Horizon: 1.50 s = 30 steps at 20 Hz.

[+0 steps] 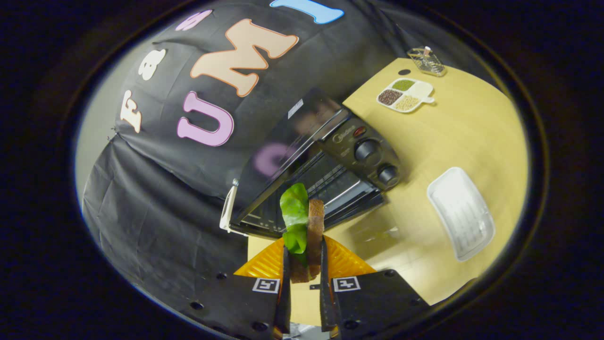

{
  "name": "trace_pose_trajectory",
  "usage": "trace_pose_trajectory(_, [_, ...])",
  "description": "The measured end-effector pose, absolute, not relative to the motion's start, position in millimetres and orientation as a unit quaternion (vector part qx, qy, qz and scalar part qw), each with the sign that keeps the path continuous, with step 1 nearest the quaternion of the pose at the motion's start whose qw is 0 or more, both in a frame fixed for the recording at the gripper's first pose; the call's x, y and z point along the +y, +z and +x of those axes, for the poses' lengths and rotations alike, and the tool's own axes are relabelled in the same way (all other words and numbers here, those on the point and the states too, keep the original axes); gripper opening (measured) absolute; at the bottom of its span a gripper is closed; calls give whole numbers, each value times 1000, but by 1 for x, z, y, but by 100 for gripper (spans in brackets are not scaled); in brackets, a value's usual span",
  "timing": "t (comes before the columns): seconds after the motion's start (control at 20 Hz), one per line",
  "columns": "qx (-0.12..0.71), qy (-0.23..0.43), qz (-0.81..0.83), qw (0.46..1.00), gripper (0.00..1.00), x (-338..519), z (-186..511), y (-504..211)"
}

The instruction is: Open the toaster oven, put the food inside, and close the toaster oven door.

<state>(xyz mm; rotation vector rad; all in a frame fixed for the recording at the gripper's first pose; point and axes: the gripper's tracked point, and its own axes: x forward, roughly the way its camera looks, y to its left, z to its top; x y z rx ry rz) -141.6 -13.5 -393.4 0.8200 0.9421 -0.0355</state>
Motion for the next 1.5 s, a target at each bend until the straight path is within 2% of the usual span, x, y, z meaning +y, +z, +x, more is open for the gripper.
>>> trace_pose_trajectory(0.5, [414, -23, 461, 784, 27, 23, -96, -426])
trace_pose_trajectory(1.5, [369, -58, 468, 801, 27, 33, -39, -481])
